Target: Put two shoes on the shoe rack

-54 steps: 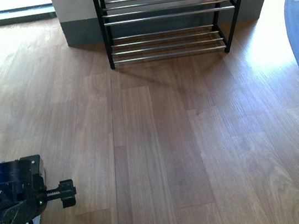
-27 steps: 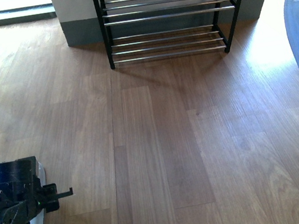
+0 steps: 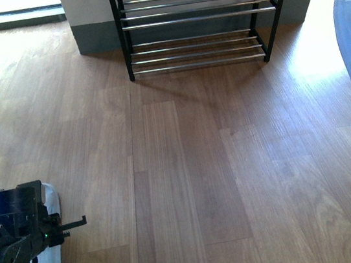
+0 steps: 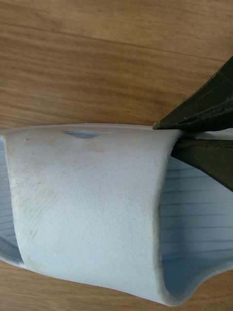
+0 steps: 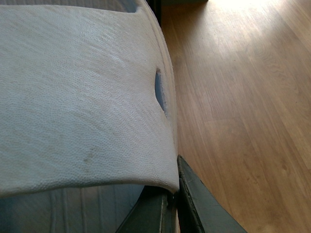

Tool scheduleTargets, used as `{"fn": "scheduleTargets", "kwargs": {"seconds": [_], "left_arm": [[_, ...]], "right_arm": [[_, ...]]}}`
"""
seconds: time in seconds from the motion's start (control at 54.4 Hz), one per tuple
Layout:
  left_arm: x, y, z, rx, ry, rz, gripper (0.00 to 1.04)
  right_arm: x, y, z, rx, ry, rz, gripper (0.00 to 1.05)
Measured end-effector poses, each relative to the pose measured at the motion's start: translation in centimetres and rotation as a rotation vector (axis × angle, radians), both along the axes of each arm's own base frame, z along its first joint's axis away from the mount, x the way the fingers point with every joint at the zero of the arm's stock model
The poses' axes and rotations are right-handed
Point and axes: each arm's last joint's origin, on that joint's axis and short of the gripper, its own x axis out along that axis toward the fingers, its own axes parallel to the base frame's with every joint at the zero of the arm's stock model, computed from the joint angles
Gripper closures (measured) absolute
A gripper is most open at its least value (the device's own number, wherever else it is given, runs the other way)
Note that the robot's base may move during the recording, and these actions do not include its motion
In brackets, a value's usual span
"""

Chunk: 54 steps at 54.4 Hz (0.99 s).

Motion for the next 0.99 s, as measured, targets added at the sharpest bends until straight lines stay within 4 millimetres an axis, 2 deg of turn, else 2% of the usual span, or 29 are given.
{"fn": "scheduleTargets", "kwargs": {"seconds": [0.165, 0.606, 0.992], "left_arm": [[0.42, -0.17, 0.29, -0.034, -0.116, -0.051, 1.03], [-0.06, -0.19, 0.13, 0.000, -0.331, -0.130, 1.03], [-0.23, -0.11, 0.04, 0.043, -0.383, -0.091, 1.03]], "right_arm": [[0.00, 0.00, 0.00, 0.000, 0.000, 0.000, 1.03], [0.00, 0.00, 0.00, 0.000, 0.000, 0.000, 1.03], [0.00, 0.00, 0.00, 0.000, 0.000, 0.000, 1.03]]}}
